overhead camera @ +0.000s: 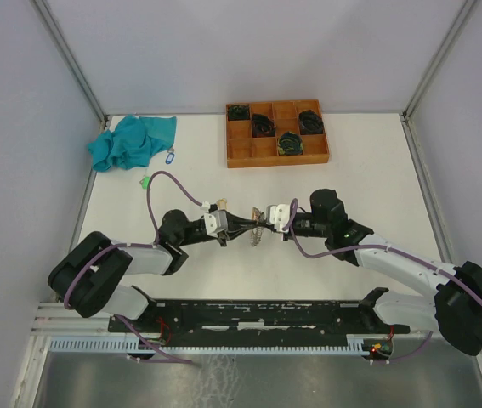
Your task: Put the keys on the keyring
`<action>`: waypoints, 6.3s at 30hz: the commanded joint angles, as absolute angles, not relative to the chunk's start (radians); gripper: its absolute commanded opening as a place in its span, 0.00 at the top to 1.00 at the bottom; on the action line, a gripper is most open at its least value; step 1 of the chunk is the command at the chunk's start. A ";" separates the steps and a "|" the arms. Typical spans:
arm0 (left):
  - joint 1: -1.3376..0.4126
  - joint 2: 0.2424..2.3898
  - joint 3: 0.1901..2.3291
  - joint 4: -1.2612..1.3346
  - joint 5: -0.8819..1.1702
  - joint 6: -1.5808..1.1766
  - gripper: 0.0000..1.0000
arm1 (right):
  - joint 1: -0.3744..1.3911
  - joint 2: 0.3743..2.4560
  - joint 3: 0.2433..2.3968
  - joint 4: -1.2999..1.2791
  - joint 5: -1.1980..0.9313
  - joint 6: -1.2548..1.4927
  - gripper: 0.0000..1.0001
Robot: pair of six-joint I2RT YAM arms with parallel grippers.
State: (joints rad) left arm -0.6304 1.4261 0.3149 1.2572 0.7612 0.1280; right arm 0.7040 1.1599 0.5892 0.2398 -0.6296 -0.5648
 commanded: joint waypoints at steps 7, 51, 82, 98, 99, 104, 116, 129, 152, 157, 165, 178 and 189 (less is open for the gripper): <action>-0.635 1.361 0.337 1.171 0.744 0.200 0.97 | 0.701 1.130 0.618 0.280 -0.673 -0.580 0.97; -0.823 1.224 0.736 0.075 0.443 0.514 0.97 | 0.654 1.217 0.718 0.069 -0.783 -0.698 0.69; -0.824 1.197 0.700 0.123 0.482 0.527 0.97 | 0.643 1.286 0.716 0.077 -0.786 -0.708 0.74; -0.823 1.196 0.683 0.155 0.486 0.526 0.97 | 0.640 1.308 0.719 0.091 -0.805 -0.703 0.81; -0.824 1.199 0.683 0.155 0.486 0.525 0.97 | 0.640 1.304 0.718 0.094 -0.807 -0.701 0.78; -0.823 1.212 0.692 0.143 0.494 0.524 0.97 | 0.640 1.285 0.718 0.099 -0.823 -0.690 0.77; -0.819 1.209 0.678 0.163 0.447 0.506 0.92 | 0.623 1.262 0.709 0.129 -0.847 -0.643 0.99; -0.708 1.111 0.464 0.611 0.497 0.274 0.62 | 0.570 1.210 0.641 0.297 -0.880 -0.533 0.99; -0.631 1.203 0.456 0.703 0.719 0.224 0.66 | 0.560 1.218 0.654 0.283 -0.968 -0.542 0.99; -0.622 1.223 0.468 0.698 0.759 0.225 0.73 | 0.560 1.222 0.663 0.264 -0.985 -0.552 0.99; -0.615 1.241 0.479 0.693 0.789 0.224 0.97 | 0.561 1.225 0.668 0.266 -0.997 -0.550 0.99; -0.613 1.328 0.558 0.592 0.896 0.240 0.97 | 0.561 1.185 0.619 0.469 -0.969 -0.436 0.99; -0.621 1.352 0.539 0.713 0.911 0.167 0.95 | 0.563 1.265 0.596 0.706 -0.976 -0.285 0.99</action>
